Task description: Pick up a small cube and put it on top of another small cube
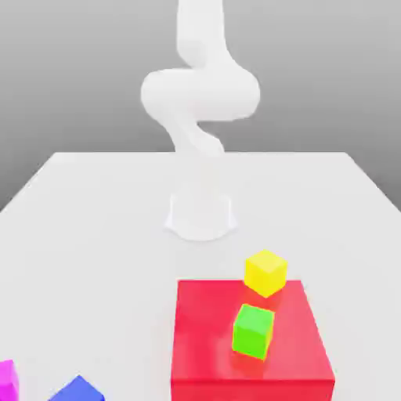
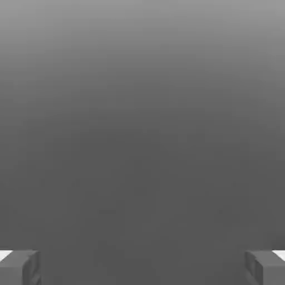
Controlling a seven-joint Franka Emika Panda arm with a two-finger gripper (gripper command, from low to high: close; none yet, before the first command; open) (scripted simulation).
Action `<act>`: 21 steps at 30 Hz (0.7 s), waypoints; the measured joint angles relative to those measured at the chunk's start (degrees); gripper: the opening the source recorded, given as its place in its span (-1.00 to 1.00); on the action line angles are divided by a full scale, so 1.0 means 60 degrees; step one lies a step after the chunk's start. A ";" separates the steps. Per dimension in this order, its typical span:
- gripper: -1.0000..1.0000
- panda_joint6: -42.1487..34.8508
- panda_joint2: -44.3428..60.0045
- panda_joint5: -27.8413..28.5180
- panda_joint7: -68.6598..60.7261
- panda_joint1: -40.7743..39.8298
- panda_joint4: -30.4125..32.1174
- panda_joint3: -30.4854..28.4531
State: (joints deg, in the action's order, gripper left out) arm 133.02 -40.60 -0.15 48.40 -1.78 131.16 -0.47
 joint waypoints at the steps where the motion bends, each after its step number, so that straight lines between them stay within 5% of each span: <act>1: 0.00 0.0089 0.0376 -0.0009 0.0186 -0.0124 -0.0045 -0.0038; 21: 0.00 0.1731 0.7333 -0.0501 0.3384 -0.2225 -0.0871 -0.1131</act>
State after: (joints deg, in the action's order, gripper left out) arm 143.40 3.40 -3.16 68.71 -15.13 125.93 -7.26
